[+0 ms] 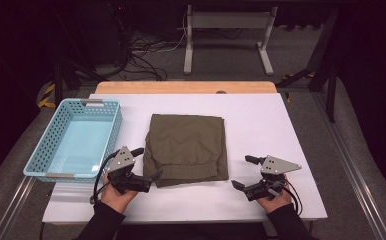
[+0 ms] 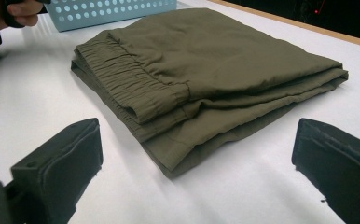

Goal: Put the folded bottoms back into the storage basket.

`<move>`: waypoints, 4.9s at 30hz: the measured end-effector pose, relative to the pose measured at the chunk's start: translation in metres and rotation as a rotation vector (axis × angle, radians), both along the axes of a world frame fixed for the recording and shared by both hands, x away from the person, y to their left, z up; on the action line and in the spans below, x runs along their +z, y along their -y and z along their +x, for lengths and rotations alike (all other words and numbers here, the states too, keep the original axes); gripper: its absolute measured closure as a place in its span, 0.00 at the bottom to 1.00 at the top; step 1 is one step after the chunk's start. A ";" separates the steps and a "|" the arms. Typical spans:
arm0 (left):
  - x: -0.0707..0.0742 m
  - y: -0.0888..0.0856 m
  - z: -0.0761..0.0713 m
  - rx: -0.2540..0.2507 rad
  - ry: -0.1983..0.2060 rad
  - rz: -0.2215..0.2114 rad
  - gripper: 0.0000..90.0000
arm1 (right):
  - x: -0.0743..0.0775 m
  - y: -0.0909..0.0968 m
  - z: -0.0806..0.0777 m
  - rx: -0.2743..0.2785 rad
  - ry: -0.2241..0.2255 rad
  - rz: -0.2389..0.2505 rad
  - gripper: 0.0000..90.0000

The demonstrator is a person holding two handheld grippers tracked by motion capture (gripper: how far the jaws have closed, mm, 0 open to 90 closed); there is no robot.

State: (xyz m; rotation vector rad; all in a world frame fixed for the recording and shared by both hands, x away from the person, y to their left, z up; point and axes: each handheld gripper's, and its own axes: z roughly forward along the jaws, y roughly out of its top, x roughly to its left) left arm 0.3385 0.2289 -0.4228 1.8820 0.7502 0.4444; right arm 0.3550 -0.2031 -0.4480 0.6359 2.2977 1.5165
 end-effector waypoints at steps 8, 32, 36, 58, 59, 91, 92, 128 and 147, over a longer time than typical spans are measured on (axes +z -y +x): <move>0.012 0.004 0.012 0.005 0.013 0.026 0.04 | 0.000 -0.001 0.000 0.000 0.001 -0.006 0.03; 0.033 0.021 0.060 0.010 -0.034 0.058 0.02 | 0.000 -0.001 -0.001 0.013 0.005 -0.009 0.03; 0.034 0.021 0.067 0.026 -0.050 0.058 0.02 | 0.000 -0.002 -0.001 0.016 0.005 -0.010 0.03; 0.025 0.019 0.110 0.149 -0.139 0.032 0.03 | 0.000 -0.002 -0.001 0.023 0.004 -0.010 0.03; 0.025 0.019 0.112 0.152 -0.141 0.034 0.03 | 0.000 -0.002 0.000 0.024 0.004 -0.010 0.03; -0.002 0.019 0.153 0.247 -0.242 0.133 0.05 | -0.001 -0.003 -0.001 0.035 0.002 -0.011 0.03; -0.004 0.020 0.153 0.250 -0.244 0.136 0.05 | -0.001 -0.003 -0.001 0.034 0.002 -0.012 0.03; -0.037 0.032 0.171 0.304 -0.368 0.168 0.02 | -0.002 -0.004 -0.001 0.040 0.005 -0.026 0.04; -0.042 0.040 0.161 0.315 -0.296 0.202 0.09 | -0.001 -0.004 -0.001 0.041 0.013 -0.030 0.05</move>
